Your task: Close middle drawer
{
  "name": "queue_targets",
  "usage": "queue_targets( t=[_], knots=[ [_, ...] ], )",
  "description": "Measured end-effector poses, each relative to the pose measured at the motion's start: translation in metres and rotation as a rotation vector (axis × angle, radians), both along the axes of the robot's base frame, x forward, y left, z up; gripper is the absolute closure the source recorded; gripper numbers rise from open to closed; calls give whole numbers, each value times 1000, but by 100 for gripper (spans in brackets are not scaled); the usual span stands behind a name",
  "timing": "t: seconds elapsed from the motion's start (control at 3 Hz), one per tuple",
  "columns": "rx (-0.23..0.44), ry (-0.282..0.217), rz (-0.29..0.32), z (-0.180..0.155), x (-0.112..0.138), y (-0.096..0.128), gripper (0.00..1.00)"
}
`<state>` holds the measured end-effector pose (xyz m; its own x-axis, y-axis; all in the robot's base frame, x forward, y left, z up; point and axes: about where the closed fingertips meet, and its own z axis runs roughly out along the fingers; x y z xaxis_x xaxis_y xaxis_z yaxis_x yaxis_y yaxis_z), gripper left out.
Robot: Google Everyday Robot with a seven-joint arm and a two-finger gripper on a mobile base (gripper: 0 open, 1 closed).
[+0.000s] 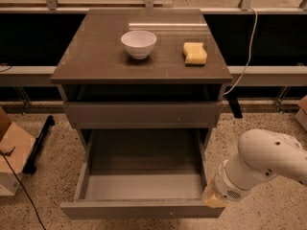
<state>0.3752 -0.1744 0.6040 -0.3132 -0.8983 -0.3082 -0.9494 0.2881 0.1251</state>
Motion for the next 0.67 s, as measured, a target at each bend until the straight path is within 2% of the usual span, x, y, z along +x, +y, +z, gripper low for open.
queue_targets(
  t=[0.33, 0.67],
  knots=[
    [-6, 4, 0, -2, 0, 0, 100],
    [-9, 24, 35, -22, -1, 9, 100]
  ],
)
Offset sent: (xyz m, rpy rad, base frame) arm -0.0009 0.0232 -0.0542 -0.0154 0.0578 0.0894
